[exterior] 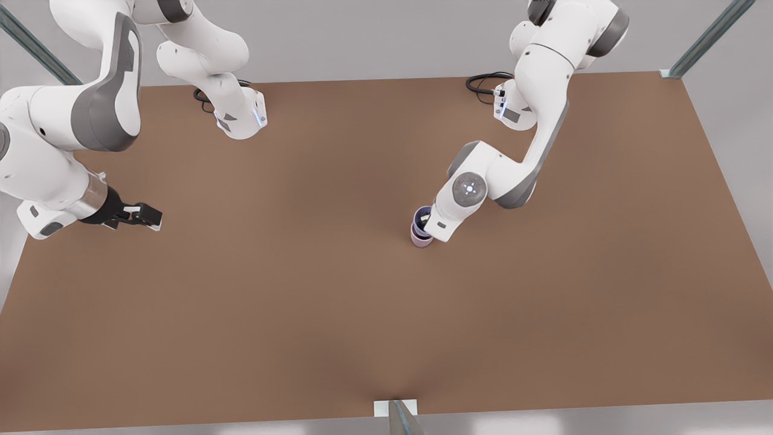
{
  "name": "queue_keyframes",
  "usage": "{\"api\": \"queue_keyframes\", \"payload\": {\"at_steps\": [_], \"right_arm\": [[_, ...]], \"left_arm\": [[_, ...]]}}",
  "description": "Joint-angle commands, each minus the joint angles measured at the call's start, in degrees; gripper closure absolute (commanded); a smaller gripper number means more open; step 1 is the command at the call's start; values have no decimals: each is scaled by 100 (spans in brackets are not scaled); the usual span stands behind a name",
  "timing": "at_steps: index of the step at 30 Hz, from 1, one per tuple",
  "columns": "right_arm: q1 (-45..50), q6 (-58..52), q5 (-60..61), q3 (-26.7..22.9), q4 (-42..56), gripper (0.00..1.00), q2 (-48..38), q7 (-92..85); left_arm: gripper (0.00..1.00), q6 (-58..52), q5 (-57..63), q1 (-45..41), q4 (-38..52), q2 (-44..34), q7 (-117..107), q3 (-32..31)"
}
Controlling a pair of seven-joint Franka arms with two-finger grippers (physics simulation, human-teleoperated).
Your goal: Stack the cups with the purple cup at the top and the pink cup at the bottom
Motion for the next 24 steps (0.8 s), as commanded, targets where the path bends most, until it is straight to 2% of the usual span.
{"api": "queue_keyframes", "payload": {"at_steps": [1,15,18,22,24], "right_arm": [[-3,0,8,0,9,0,1,0],[-3,97,35,0,9,0,53,0],[-3,97,35,0,9,0,62,0],[-3,97,26,0,9,0,71,0],[-3,97,35,-9,18,0,71,0]], "left_arm": [[79,-2,-174,0,-1,13,6,0],[79,24,-51,0,8,250,33,8],[70,94,-51,0,17,294,50,8],[53,129,-51,0,17,321,68,8],[51,129,37,0,8,321,68,8]]}}
